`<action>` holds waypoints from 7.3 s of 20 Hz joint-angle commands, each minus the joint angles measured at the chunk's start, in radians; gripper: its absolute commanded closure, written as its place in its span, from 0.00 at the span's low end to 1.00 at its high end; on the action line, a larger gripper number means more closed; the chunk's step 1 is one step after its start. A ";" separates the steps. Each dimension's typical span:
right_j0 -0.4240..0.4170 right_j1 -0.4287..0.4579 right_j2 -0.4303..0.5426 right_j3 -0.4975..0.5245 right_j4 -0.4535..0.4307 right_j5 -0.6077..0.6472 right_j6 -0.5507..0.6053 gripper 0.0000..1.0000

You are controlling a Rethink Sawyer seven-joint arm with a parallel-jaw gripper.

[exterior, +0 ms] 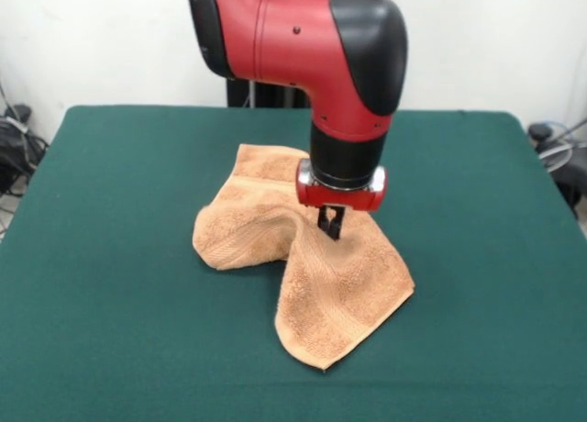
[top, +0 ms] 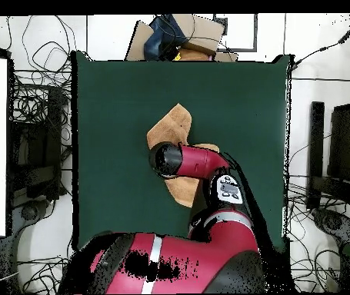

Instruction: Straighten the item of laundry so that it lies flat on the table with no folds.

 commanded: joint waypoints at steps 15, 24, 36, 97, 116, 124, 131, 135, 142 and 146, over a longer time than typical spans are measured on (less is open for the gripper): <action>0.115 -0.024 0.047 0.071 0.068 -0.042 0.223 1.00; 0.069 -0.068 0.065 0.185 0.046 -0.104 0.197 1.00; 0.041 -0.100 0.054 0.222 0.038 -0.105 0.170 1.00; 0.153 -0.102 0.037 0.290 0.136 -0.168 0.216 1.00; 0.052 -0.105 0.023 0.114 0.140 -0.012 0.152 1.00; 0.063 -0.003 -0.004 -0.019 0.128 -0.005 0.141 1.00; 0.064 0.075 -0.008 -0.119 0.123 0.010 0.133 1.00; 0.063 0.103 0.002 -0.139 0.118 0.001 0.132 1.00; 0.078 0.105 0.015 -0.116 0.101 -0.027 0.145 1.00; 0.103 0.089 0.021 -0.080 0.102 -0.039 0.163 1.00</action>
